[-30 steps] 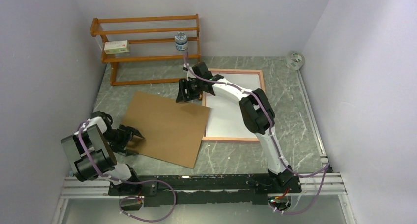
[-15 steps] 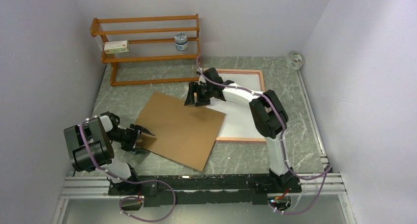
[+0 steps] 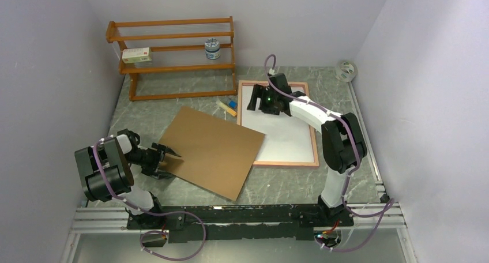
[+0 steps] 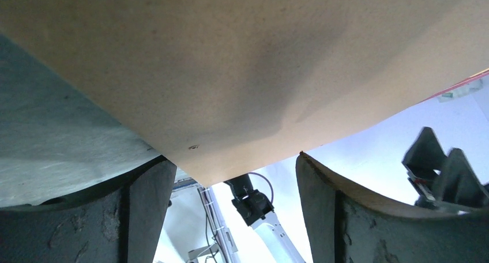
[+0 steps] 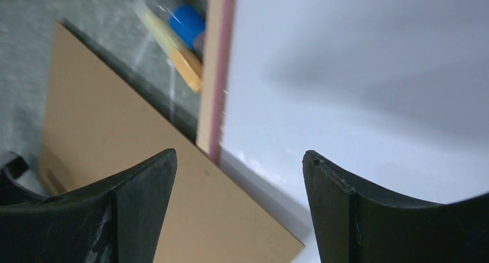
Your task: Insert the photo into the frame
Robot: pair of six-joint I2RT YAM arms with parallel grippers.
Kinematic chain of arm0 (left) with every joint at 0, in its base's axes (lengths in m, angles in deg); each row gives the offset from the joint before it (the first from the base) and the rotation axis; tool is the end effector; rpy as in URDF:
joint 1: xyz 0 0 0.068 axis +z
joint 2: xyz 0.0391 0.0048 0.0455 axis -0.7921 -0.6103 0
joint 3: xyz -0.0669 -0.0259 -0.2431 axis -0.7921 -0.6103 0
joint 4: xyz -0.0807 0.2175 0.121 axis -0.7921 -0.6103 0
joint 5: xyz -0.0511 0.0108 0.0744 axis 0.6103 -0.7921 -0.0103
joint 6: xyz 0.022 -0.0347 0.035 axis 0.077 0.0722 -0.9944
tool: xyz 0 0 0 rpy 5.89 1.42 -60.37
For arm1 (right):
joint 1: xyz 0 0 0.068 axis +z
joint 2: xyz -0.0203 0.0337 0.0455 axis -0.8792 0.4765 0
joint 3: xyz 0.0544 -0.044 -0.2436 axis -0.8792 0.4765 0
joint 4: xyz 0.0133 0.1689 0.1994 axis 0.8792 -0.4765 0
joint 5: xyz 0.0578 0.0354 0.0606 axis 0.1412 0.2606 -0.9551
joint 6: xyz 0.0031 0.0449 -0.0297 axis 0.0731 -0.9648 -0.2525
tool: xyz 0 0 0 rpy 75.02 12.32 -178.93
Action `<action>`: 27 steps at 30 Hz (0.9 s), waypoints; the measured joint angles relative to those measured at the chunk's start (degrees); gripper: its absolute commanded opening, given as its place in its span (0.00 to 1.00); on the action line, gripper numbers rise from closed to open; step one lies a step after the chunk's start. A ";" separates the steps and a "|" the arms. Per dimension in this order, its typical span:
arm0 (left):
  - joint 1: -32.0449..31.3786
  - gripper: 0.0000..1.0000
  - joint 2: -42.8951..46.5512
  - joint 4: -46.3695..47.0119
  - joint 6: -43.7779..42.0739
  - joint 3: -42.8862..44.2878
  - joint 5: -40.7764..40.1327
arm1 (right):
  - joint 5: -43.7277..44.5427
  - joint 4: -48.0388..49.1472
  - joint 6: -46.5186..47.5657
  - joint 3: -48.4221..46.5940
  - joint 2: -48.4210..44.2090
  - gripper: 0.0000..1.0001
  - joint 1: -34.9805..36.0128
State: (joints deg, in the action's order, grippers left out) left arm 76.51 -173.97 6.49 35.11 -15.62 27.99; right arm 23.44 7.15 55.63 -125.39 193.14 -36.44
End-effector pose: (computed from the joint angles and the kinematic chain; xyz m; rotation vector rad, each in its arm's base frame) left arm 0.1964 0.0662 0.0979 1.6080 -2.3666 0.8480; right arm 0.3695 0.1786 0.2050 0.0471 2.4105 0.6394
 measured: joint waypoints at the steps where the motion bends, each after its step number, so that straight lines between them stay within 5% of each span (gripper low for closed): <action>1: -0.02 0.82 -0.02 0.24 0.00 0.13 0.00 | 0.02 -0.39 0.07 0.55 0.00 0.85 -0.20; 16: 0.00 0.82 -1.44 1.66 0.02 1.57 0.85 | -12.20 0.26 -1.79 12.92 -1.25 0.81 -1.36; 27: 0.07 0.82 -2.64 1.51 0.00 2.16 1.38 | -28.89 12.48 -2.60 17.84 -1.25 0.71 -4.66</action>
State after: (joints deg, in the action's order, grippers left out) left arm 76.57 -176.61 8.00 35.11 -13.46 29.37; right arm -5.46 19.63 53.03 -107.56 191.90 -41.10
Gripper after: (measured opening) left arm 0.815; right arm 0.742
